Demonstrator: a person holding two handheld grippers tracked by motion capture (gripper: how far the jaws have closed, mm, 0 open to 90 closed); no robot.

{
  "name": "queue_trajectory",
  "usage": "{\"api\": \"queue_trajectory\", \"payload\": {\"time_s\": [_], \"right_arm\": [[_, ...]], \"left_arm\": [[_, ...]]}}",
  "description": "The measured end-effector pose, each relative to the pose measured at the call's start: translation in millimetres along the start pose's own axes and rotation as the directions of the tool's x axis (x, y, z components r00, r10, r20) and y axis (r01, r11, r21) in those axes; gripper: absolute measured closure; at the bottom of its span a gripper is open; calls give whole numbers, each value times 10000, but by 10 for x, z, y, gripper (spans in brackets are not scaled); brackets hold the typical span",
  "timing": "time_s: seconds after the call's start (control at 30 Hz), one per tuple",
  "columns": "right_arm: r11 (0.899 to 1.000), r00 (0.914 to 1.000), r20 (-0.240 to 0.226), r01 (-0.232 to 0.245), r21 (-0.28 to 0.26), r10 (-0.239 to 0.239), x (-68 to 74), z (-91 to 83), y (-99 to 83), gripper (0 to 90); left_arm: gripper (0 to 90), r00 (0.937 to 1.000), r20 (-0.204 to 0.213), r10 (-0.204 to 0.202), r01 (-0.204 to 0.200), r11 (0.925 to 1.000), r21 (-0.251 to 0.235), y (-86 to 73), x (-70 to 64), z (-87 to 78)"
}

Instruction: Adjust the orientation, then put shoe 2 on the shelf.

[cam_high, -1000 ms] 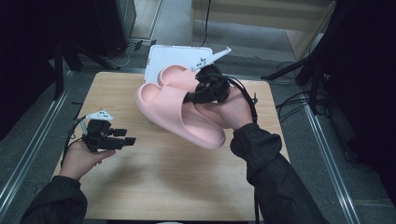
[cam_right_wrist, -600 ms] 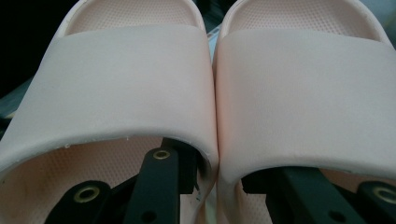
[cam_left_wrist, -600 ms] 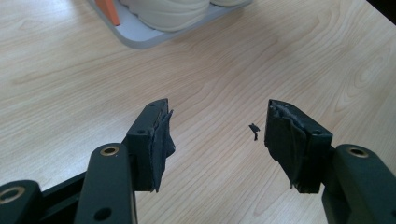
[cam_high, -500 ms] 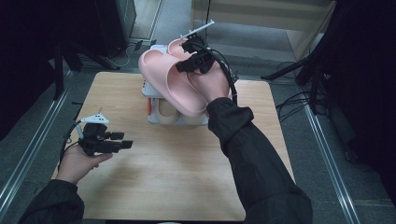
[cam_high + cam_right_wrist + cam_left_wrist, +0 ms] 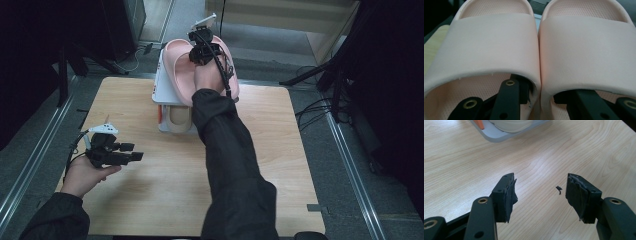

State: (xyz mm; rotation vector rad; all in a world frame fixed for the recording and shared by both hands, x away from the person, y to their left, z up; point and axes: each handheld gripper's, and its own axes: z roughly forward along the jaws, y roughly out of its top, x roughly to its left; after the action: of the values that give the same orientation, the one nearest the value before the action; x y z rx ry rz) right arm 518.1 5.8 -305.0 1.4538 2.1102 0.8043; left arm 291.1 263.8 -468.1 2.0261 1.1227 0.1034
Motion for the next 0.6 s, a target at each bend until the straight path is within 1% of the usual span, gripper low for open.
{"api": "queue_trajectory", "payload": {"time_s": [0.03,0.1,0.17,0.27,0.33,0.37,0.4,0.43,0.47,0.53,0.6], "right_arm": [[9999,9998,140,-135,-14,135,7,21,14,720],[9976,9967,428,-684,-138,690,25,80,48,720],[9941,9930,476,-1084,-32,1084,46,143,78,719],[9926,9906,641,-1214,47,1209,88,220,96,718],[9926,9898,760,-1211,-28,1209,119,267,86,718],[9924,9889,837,-1229,-9,1225,134,291,84,719],[9913,9869,931,-1317,-29,1314,143,308,83,718],[9900,9850,991,-1413,-61,1412,149,321,85,719],[9862,9812,993,-1652,-122,1656,150,331,87,718],[9833,9784,987,-1821,-61,1818,165,351,98,716],[9830,9787,927,-1838,7,1829,195,367,102,713]], "left_arm": [[408,10000,38,60,-60,10000,54,-1,-1,8],[408,9999,12,134,-134,9998,127,0,-7,18],[408,9999,71,135,-136,9999,96,4,-5,20],[407,9999,91,145,-146,9999,64,12,-2,11],[407,9998,79,167,-168,9998,91,9,1,9],[405,9998,1,202,-202,9997,115,6,1,11],[405,9997,-67,244,-243,9996,136,3,0,12],[405,9997,-32,229,-229,9996,158,2,-1,12],[405,9997,-13,228,-228,9996,165,2,-1,13],[405,9996,-14,294,-293,9993,211,4,-10,25],[404,9994,5,356,-356,9990,273,10,-16,38]]}}
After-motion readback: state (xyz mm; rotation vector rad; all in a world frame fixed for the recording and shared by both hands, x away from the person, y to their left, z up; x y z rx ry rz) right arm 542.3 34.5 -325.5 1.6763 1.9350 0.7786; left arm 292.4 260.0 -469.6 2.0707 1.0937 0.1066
